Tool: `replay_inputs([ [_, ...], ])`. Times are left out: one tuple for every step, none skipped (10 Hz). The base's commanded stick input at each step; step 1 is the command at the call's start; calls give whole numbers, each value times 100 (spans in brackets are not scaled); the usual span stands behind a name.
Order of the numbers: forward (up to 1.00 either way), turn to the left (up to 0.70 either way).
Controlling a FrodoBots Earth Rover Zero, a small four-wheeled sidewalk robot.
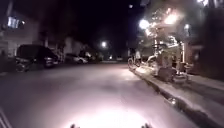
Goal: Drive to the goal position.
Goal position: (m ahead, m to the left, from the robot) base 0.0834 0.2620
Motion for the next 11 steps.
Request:
replay_inputs([
  [70, 0],
  [70, 0],
  [70, 0],
  [70, 0],
  [70, 0],
  [70, 0],
  [70, 0],
  [70, 0],
  [70, 0],
  [70, 0],
  [70, 0],
])
